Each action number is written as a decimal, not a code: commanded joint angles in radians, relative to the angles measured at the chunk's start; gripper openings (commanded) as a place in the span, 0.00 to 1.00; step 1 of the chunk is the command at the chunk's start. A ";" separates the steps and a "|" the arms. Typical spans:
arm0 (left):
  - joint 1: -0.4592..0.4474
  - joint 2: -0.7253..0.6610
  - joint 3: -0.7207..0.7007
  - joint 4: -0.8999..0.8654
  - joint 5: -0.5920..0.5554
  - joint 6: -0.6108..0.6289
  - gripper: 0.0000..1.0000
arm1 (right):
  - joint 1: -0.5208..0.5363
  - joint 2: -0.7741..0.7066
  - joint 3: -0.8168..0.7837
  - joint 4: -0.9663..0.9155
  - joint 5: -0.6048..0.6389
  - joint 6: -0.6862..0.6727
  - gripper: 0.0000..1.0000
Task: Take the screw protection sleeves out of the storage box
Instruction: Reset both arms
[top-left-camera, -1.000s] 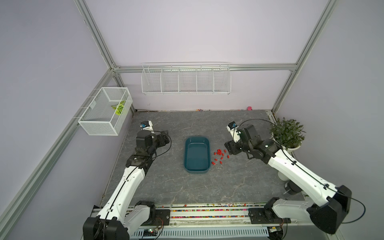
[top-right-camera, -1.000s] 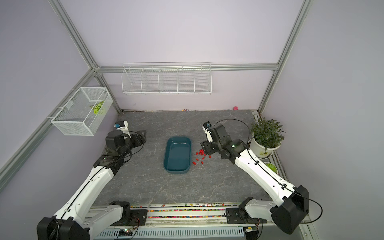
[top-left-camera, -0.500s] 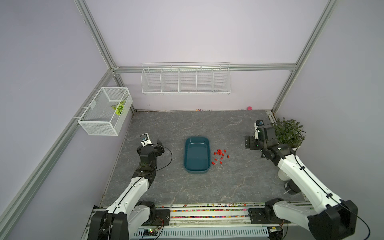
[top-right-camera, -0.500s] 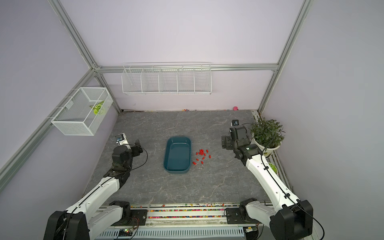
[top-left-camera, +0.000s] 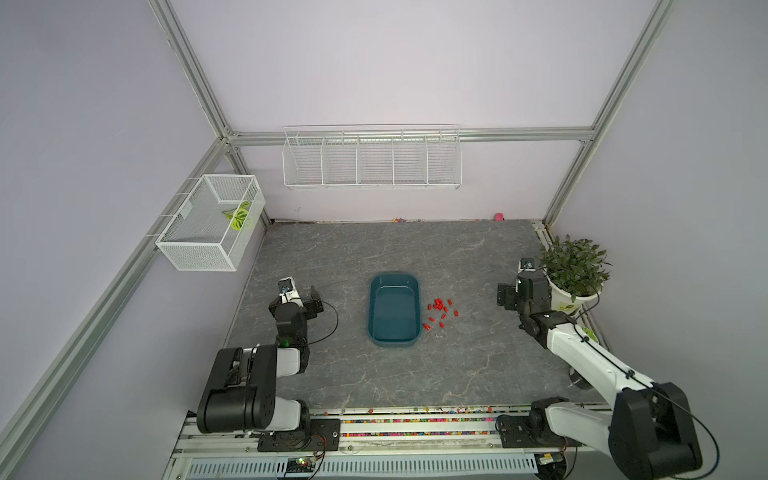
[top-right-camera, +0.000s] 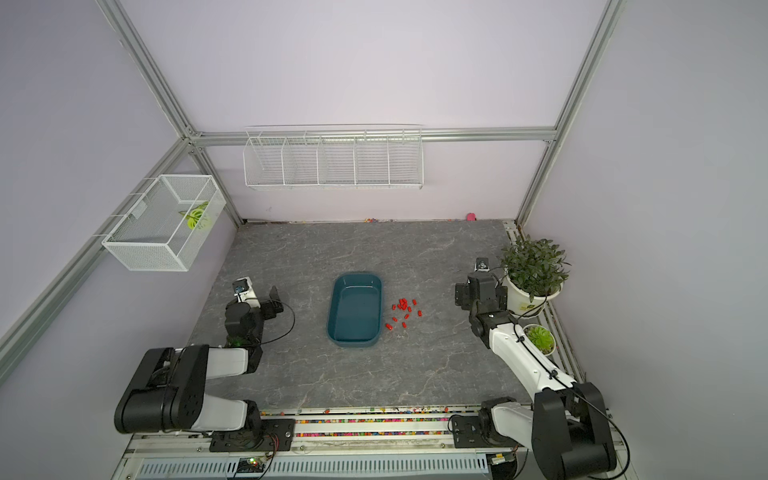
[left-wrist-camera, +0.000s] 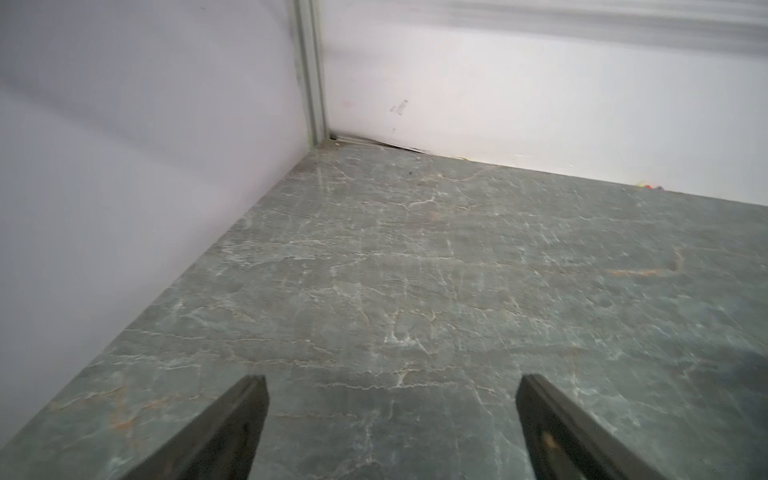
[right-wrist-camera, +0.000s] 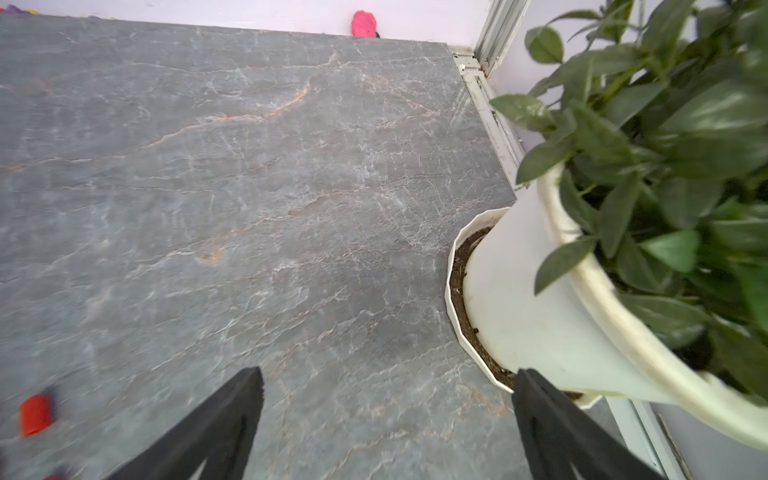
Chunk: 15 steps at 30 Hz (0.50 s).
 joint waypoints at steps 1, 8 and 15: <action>0.041 0.033 0.028 0.102 0.187 0.016 1.00 | -0.011 0.047 -0.067 0.238 0.019 -0.047 0.99; 0.077 0.022 0.070 0.008 0.246 -0.003 1.00 | -0.021 0.158 -0.093 0.437 -0.094 -0.104 0.99; 0.077 0.020 0.076 -0.012 0.272 0.004 1.00 | -0.045 0.260 -0.133 0.610 -0.081 -0.101 0.98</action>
